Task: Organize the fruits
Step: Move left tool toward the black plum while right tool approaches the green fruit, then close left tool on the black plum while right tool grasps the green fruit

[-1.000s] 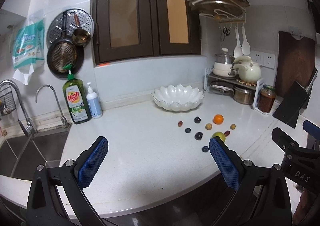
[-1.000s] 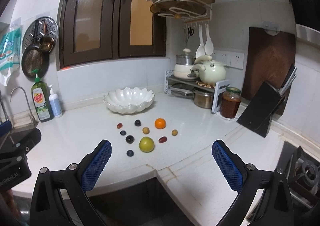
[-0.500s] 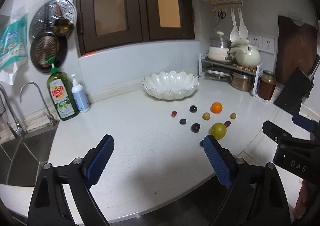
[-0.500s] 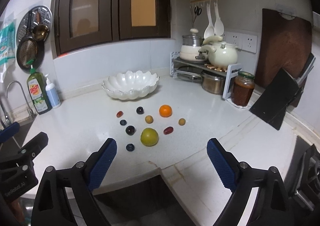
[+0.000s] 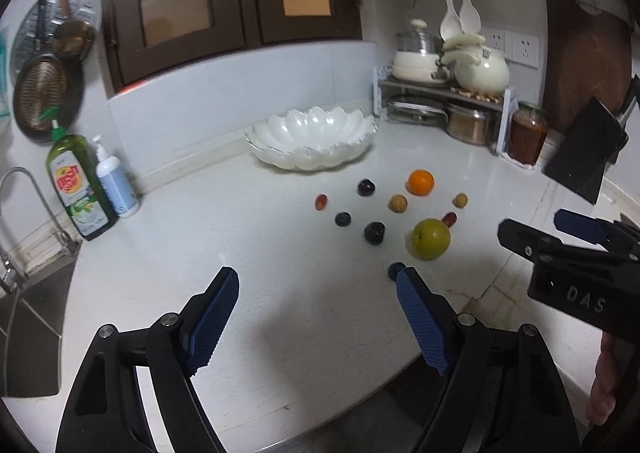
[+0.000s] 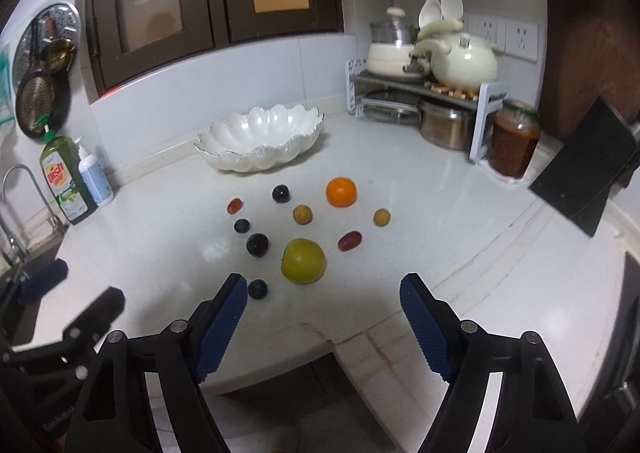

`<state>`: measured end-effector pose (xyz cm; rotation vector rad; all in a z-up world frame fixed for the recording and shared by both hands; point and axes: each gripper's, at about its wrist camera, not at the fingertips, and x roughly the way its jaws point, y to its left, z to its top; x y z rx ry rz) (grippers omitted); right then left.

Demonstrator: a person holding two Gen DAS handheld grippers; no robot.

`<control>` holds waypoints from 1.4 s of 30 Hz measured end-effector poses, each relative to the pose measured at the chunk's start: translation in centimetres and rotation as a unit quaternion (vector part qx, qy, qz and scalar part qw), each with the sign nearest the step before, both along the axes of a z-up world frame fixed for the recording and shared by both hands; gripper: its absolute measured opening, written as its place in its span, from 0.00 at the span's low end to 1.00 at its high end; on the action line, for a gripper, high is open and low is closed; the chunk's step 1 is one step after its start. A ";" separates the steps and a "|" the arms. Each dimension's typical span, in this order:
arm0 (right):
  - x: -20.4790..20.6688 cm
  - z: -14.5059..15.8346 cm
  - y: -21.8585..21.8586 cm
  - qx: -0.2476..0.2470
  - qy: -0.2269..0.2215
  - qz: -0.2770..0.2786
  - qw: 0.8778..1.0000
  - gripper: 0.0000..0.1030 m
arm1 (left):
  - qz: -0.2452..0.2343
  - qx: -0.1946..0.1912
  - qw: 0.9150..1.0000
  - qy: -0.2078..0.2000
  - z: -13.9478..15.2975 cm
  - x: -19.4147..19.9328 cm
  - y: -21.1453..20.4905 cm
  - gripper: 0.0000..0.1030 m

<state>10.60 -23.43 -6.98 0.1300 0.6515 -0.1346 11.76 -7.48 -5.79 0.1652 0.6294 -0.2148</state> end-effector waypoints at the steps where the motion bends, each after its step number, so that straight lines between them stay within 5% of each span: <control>1: 0.4 -0.3 -0.1 0.004 0.005 -0.001 1.000 0.75 | -0.004 0.001 1.000 0.004 -0.3 0.3 -0.2 0.77; 26: 7.6 -5.5 -0.9 0.081 0.061 0.005 0.995 0.58 | -0.106 0.022 0.990 0.087 -6.6 7.0 -5.0 0.46; 42: 10.1 -7.3 -1.4 0.099 0.077 -0.013 0.992 0.56 | -0.157 0.012 0.979 0.133 -9.1 9.9 -6.9 0.33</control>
